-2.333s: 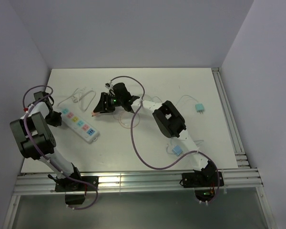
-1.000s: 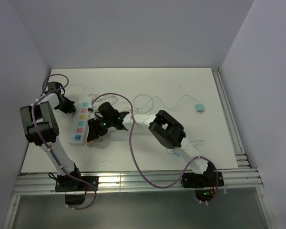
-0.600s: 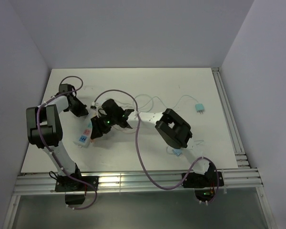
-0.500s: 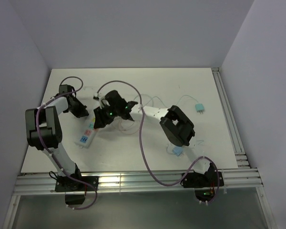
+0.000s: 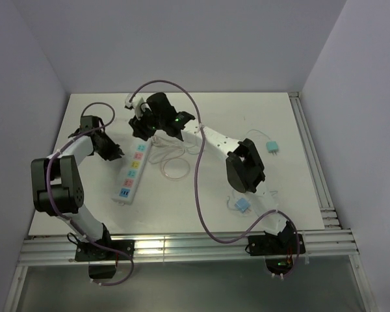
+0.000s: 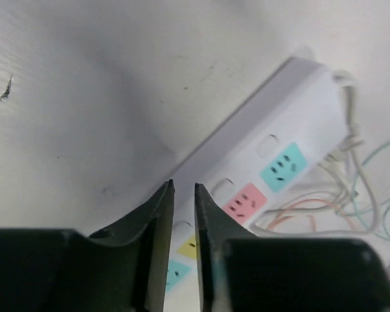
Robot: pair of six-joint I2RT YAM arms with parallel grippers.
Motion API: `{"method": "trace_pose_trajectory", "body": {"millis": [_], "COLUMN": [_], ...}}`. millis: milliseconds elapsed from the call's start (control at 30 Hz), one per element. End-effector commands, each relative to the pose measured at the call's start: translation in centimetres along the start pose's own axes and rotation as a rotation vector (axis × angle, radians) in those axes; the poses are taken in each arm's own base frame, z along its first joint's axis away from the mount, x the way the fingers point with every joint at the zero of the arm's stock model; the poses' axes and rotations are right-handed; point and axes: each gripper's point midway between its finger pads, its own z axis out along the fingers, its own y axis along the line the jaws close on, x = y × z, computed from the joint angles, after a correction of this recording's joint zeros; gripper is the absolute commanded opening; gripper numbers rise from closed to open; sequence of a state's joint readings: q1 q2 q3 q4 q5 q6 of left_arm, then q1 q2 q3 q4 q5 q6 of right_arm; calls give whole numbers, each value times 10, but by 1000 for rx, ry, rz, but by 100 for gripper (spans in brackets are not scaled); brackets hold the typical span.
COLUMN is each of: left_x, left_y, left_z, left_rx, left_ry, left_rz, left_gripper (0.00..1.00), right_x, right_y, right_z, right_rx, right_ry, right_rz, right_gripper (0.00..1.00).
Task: Insert the plug
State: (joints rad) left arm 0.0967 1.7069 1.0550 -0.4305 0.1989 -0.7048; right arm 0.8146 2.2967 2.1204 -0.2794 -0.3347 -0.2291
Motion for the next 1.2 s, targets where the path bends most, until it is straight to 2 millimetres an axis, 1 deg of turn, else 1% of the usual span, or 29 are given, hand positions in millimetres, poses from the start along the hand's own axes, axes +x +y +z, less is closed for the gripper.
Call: {"method": "trace_pose_trajectory", "body": {"millis": [0,33,67,100,133,167,300,400,500,633,767,800,900,1167], "left_x": [-18,-18,-18,-18,-18,-18,-21,-22,-22,-18,-14,-13,-11,-11], "left_y": [-19,-19,-18,-21,-22,-22,-15,-8,-4,1,4,4,3,3], "left_z": [-25,-27,-28,-32,-34,-36,-41,-42,-43,-41,-36,-34,-33,-33], "left_rx": [52,54,55,67,76,82,64,54,68,71,69,72,80,84], "left_ry": [-96,-101,-102,-110,-114,-125,-151,-149,-141,-129,-112,-108,-99,-99], "left_rz": [4,3,-1,-3,-5,-13,-36,-47,-58,-57,-56,-57,-56,-46], "left_gripper": [28,30,36,38,41,43,43,43,43,43,42,41,41,41], "right_x": [19,31,23,26,34,38,52,60,63,58,52,48,45,62], "right_y": [4,4,4,4,8,9,15,12,13,12,5,4,6,9], "right_z": [17,23,25,27,31,33,41,43,45,48,49,48,50,50], "right_rx": [-34,-40,-39,-45,-56,-56,-47,-30,-30,-33,3,3,-12,-46], "right_ry": [17,44,36,46,69,80,122,143,154,149,139,130,129,174], "right_rz": [-108,-113,-125,-131,-151,-162,-203,-218,-234,-255,-271,-274,-273,-247], "right_gripper": [0,0,0,0,0,0,0,0,0,0,0,0,0,0]}}
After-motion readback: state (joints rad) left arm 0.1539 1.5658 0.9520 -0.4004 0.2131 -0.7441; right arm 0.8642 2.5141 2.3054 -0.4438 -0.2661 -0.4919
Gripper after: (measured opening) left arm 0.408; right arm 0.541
